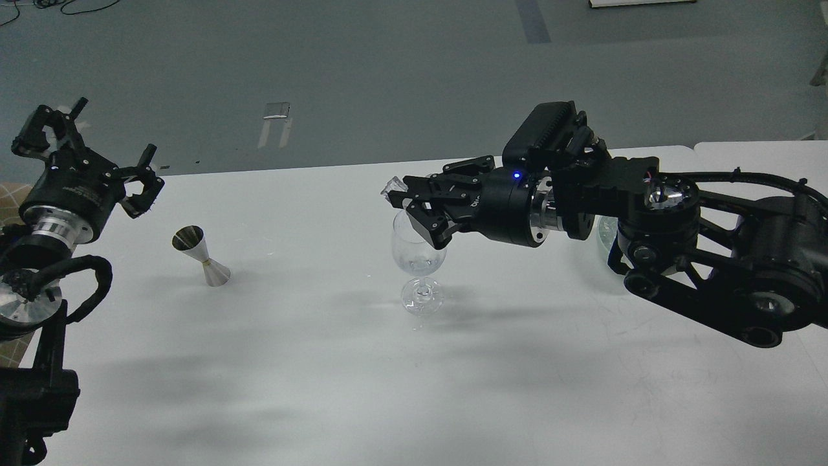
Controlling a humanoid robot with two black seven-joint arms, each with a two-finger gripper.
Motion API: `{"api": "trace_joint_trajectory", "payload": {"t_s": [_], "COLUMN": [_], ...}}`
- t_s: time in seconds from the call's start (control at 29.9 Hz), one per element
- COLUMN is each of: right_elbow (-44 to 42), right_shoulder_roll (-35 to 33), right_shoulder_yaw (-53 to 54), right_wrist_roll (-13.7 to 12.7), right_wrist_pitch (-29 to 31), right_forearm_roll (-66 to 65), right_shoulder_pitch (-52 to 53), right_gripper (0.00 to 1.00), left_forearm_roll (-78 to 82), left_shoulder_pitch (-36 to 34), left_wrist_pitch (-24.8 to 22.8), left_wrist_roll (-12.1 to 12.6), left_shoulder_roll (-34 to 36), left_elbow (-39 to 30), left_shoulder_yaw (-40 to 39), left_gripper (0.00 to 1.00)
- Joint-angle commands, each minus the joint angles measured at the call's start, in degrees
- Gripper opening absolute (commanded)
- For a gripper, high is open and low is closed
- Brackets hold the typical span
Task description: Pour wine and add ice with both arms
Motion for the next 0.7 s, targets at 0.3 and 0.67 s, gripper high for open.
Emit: {"api": "trace_joint_trajectory", "payload": {"t_s": [0.3, 0.67], "right_elbow": [-0.4, -0.2], "right_shoulder_roll": [0.0, 0.1], "right_shoulder_yaw": [-0.1, 0.1], "right_wrist_roll": [-1.4, -1.4], "right_wrist_pitch": [0.0, 0.0], "right_forearm_roll": [-0.2, -0.1], "right_shoulder_pitch": [0.4, -0.1], "right_gripper": [0.33, 0.49], "left_forearm_roll": [-0.1, 0.0], "left_shoulder_pitch": [0.0, 0.0], "left_wrist_pitch": [0.0, 0.1], "left_wrist_roll": [0.0, 0.0], "left_shoulder_roll": [0.1, 0.8], "left_elbow": [0.0, 0.0], "left_shoulder_yaw": [0.0, 0.0], "left_gripper": [0.98, 0.98]}}
